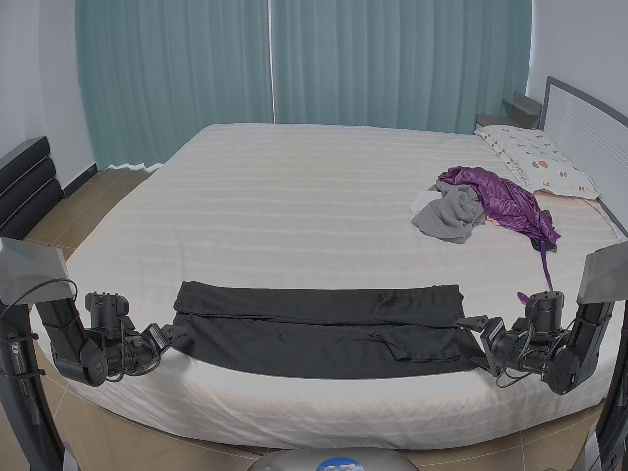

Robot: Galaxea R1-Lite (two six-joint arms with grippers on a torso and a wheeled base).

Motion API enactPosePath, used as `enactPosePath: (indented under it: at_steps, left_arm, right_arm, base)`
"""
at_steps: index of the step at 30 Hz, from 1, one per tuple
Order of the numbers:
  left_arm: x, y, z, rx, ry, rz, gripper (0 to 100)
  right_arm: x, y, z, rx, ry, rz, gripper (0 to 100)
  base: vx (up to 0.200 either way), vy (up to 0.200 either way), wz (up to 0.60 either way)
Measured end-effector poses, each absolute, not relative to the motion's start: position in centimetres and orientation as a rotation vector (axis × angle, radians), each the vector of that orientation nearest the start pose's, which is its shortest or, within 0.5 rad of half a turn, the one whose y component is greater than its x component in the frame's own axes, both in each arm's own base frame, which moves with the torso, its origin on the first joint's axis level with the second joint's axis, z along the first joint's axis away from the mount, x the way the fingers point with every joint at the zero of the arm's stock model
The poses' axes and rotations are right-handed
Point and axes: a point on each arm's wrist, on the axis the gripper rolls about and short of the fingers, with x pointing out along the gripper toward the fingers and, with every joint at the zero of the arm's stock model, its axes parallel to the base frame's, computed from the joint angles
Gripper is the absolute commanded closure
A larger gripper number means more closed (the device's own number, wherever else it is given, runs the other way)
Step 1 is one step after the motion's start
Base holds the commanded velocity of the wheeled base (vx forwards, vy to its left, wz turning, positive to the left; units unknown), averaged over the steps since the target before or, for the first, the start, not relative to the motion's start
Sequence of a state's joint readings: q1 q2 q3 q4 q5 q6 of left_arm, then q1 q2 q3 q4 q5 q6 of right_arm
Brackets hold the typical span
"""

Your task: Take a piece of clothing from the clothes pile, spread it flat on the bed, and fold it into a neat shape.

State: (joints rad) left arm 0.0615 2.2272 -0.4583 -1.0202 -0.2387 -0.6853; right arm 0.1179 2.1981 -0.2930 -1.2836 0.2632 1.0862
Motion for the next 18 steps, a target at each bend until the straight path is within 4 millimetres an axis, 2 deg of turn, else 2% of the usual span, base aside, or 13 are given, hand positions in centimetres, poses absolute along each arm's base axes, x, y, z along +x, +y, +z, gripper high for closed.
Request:
enactPosePath:
  at_steps: [18]
  left_arm:
    - [30.06, 0.92, -1.59, -0.825, 0.757, 0.134, 0]
  right_arm:
    - [27.0, 3.81, -0.62, 1.08, 0.764, -0.006, 0]
  base:
    - [0.0, 0.0, 0.0]
